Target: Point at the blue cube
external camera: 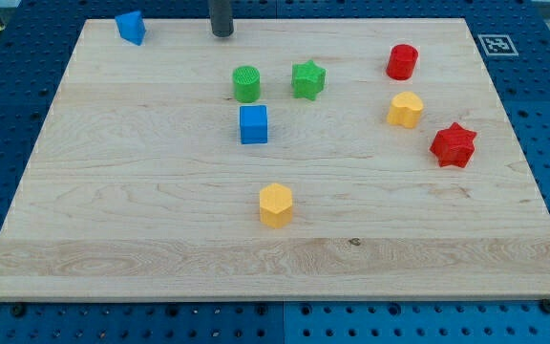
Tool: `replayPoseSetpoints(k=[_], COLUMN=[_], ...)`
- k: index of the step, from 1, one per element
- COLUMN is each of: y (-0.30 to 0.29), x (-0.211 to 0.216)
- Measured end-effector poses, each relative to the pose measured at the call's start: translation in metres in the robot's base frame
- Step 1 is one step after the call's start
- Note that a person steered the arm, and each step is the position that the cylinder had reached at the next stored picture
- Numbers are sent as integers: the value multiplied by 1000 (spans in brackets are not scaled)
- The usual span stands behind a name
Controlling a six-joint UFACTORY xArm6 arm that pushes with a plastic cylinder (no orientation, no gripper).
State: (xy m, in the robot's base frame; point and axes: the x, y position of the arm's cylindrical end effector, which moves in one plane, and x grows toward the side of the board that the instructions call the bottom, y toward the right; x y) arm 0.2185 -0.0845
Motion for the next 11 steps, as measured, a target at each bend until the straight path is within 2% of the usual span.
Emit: replayPoseSetpoints(k=[1,3,5,7,8,9,11], y=[7,39,38,-28,-35,-20,112], x=[10,64,73,131,159,193,217])
